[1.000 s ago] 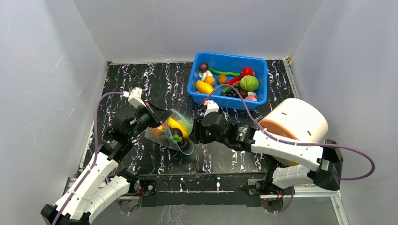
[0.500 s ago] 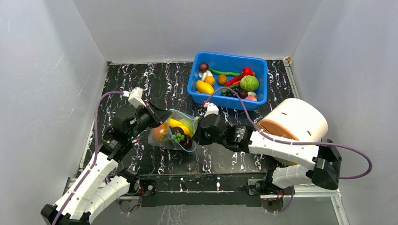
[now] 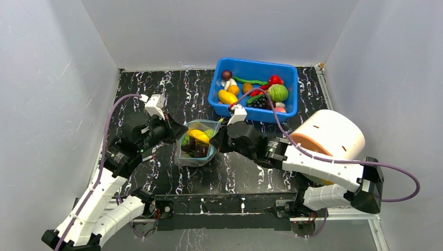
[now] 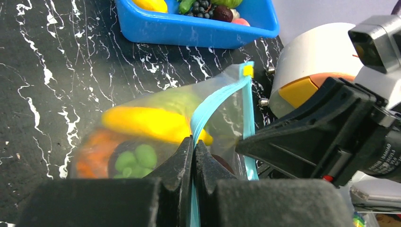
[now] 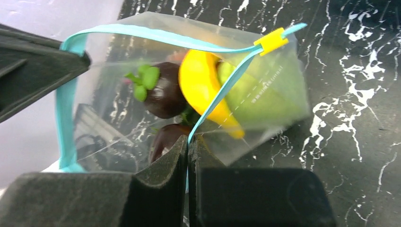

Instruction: Place the food in the zip-top bag and seal the zipper

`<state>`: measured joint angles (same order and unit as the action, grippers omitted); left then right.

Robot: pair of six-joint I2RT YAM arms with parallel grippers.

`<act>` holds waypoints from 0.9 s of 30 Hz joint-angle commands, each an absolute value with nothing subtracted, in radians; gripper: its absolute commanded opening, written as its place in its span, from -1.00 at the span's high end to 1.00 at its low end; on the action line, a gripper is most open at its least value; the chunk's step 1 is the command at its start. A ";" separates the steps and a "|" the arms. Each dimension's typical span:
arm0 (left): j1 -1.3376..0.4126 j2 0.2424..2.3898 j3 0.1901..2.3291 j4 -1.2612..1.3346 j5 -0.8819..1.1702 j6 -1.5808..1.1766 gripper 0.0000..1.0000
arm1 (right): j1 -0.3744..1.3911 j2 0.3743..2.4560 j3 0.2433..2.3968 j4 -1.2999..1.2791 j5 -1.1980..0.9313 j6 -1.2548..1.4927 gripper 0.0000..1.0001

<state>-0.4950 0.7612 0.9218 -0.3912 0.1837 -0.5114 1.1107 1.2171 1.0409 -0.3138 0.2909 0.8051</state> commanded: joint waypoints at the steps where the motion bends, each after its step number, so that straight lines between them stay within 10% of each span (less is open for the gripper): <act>1: -0.499 0.730 0.978 -0.417 0.208 -0.439 1.00 | 1.109 1.230 1.131 -0.293 0.391 0.763 1.00; 27: -0.499 0.661 0.770 -0.357 0.086 -0.488 1.00 | 1.000 1.263 1.049 -0.157 0.175 0.596 0.87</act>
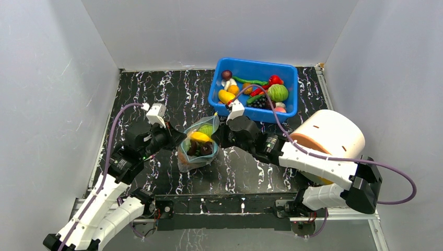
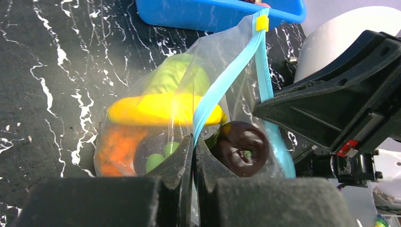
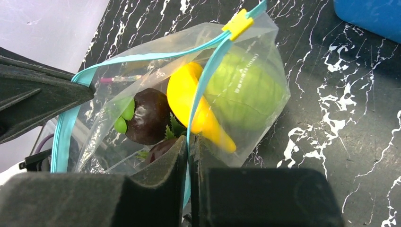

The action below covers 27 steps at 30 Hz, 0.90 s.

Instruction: Place the food in the zip-top bag and seal the zipper

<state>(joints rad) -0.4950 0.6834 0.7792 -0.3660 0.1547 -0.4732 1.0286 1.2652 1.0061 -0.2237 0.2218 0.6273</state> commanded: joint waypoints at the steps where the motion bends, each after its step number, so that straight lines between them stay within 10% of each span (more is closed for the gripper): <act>1: -0.497 0.655 0.767 -0.349 0.077 -0.491 1.00 | 0.992 1.263 1.053 -0.165 0.173 0.592 0.78; 15: -0.499 0.668 0.785 -0.326 0.030 -0.502 1.00 | 0.932 1.241 1.235 -0.340 0.171 0.388 -0.28; 27: -0.498 0.663 0.777 -0.317 0.075 -0.446 1.00 | 0.707 1.336 1.372 -0.372 0.199 0.167 -0.39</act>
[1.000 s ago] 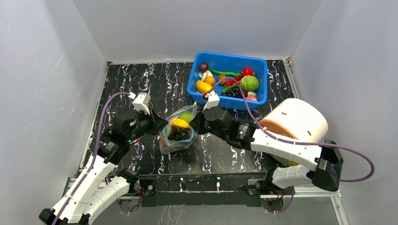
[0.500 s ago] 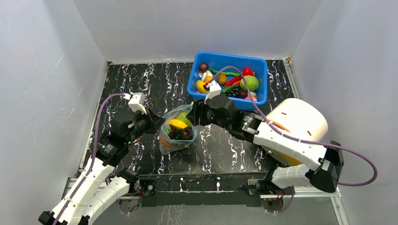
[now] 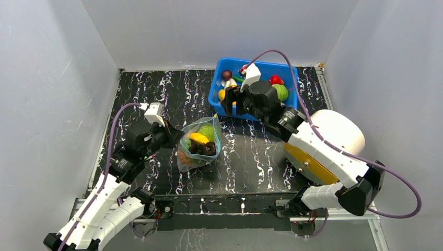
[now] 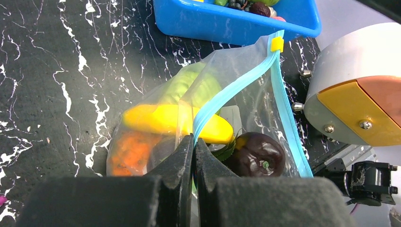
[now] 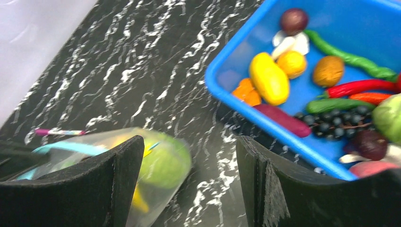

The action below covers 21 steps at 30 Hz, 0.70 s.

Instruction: Place the food in the zip-top bag and seal the zipper

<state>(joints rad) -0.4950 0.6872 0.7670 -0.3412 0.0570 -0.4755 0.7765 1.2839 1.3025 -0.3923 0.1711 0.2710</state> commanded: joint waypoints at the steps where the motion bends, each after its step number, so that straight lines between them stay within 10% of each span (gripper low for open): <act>1: -0.498 0.660 0.774 -0.315 0.081 -0.444 1.00 | 0.689 1.358 1.380 -0.368 0.200 0.154 -0.39; 21: -0.499 0.601 0.738 -0.284 0.131 -0.482 1.00 | 0.474 1.909 1.701 -0.344 0.163 0.164 -0.26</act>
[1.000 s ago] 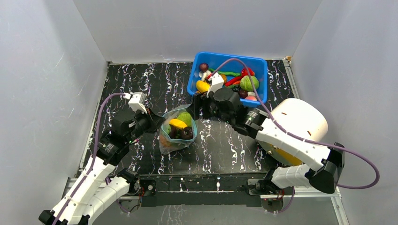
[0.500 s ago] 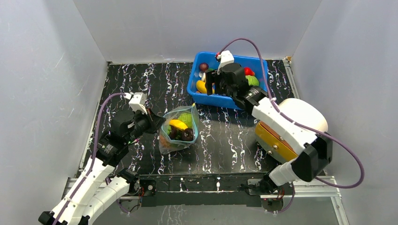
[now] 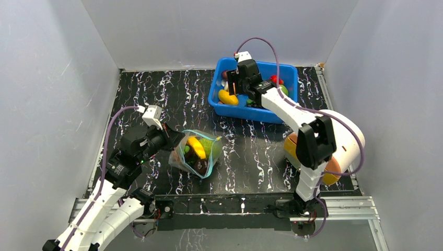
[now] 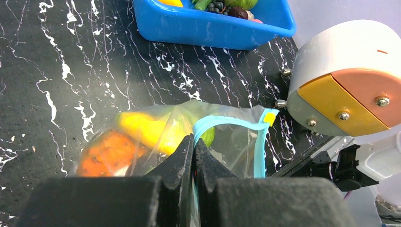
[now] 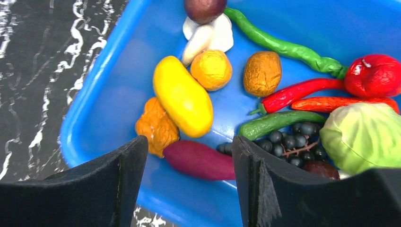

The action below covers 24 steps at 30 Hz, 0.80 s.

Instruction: Place the food in the zip-top bag and seal the zipper

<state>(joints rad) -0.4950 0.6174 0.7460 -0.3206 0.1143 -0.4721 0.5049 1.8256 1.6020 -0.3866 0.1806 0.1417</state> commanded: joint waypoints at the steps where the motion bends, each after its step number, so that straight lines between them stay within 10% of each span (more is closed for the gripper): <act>1: -0.497 0.602 0.738 -0.284 0.133 -0.483 1.00 | 0.468 1.939 1.722 -0.346 0.160 0.168 -0.26; 24: -0.498 0.645 0.778 -0.292 0.136 -0.465 1.00 | 0.408 2.364 2.078 -0.390 0.126 0.149 -0.54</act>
<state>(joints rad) -0.4950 0.6468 0.7391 -0.3141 0.1329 -0.4786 0.4175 2.3451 2.0087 -0.4019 0.1333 0.1627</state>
